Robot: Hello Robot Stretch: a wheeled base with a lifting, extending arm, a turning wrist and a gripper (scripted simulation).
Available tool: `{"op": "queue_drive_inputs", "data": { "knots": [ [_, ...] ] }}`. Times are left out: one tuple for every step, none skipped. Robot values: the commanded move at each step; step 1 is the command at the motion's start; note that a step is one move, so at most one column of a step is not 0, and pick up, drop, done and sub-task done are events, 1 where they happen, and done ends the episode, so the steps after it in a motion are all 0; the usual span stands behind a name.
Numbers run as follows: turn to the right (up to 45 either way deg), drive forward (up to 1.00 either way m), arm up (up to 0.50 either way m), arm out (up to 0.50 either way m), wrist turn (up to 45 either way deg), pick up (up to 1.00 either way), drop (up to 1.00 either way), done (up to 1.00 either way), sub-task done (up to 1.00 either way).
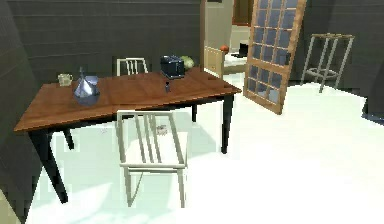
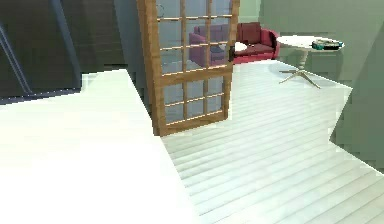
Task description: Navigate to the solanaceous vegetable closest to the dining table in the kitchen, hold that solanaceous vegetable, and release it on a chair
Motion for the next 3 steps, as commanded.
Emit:
{"op": "queue_drive_inputs", "data": {
  "knots": [
    [0.0, 0.05, 0.0, 0.0, 0.0, 0.0, 0.0, 0.0, 0.0],
    [-27.0, 0.0, 0.0, 0.0, 0.0, 0.0, 0.0, 0.0, 0.0],
    [0.0, 0.3, 0.0, 0.0, 0.0, 0.0, 0.0, 0.0, 0.0]
  ]
}}
